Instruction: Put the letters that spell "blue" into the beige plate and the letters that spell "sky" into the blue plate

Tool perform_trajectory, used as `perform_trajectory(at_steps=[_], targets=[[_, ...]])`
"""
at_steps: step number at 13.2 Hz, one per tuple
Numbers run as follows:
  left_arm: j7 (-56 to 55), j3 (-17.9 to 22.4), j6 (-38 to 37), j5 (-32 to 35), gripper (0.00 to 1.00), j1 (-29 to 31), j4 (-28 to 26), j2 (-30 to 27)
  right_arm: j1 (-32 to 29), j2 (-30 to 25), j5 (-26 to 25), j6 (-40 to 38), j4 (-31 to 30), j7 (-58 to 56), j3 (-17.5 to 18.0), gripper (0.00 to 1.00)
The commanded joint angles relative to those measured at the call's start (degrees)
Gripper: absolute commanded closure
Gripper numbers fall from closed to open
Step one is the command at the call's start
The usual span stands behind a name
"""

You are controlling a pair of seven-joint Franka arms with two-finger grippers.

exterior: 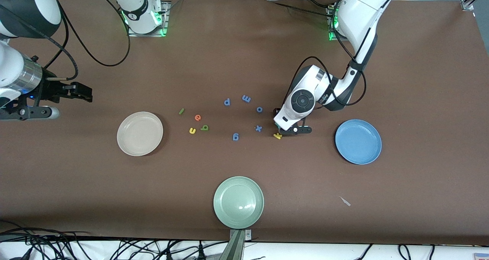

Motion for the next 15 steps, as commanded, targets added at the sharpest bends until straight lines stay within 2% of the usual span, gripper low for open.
perform_trajectory(at_steps=[1,3,5,6,7,9,11,14,15], targets=[[-1.5,0.38,5.92,1.22,0.08,-0.76,-4.29,-1.5,1.18,1.25,0.94,-0.79,-0.29,-0.64,0.86,0.0],[-1.5,-0.06,9.11,1.13,0.15,-0.59,-6.33,-1.77,1.8,1.51,1.46,-0.44,-0.56,-5.28,1.47,0.0],[-1.5,-0.14,8.94,1.13,0.3,-0.5,-6.51,-2.38,2.77,3.09,1.46,0.61,-0.3,-7.57,2.0,0.0],[-1.5,-0.14,8.6,1.04,0.31,-0.5,-6.59,-2.65,2.85,4.14,3.12,2.01,-0.21,-9.76,2.18,0.0],[-1.5,-0.14,8.42,0.95,0.31,-0.5,-7.38,-3.43,3.99,4.67,7.31,4.29,-0.9,-6.82,2.18,0.0],[-1.41,-0.14,8.42,0.95,0.33,-0.15,-9.31,-5.02,7.23,6.51,8.76,6.85,-3.1,7.12,2.18,0.0],[-1.41,-0.32,8.42,0.87,0.45,-0.15,-9.5,-5.02,9.18,6.0,8.76,14.54,-11.5,12.35,2.18,0.0],[-1.41,-0.41,8.5,0.78,0.69,-0.06,-9.5,-5.11,9.36,4.94,8.76,35.1,-27.84,15.33,4.54,0.0],[-1.32,-0.32,8.5,0.78,0.7,0.03,-9.24,-5.37,9.36,4.94,8.67,39.07,-31.11,17.62,5.51,0.0]])
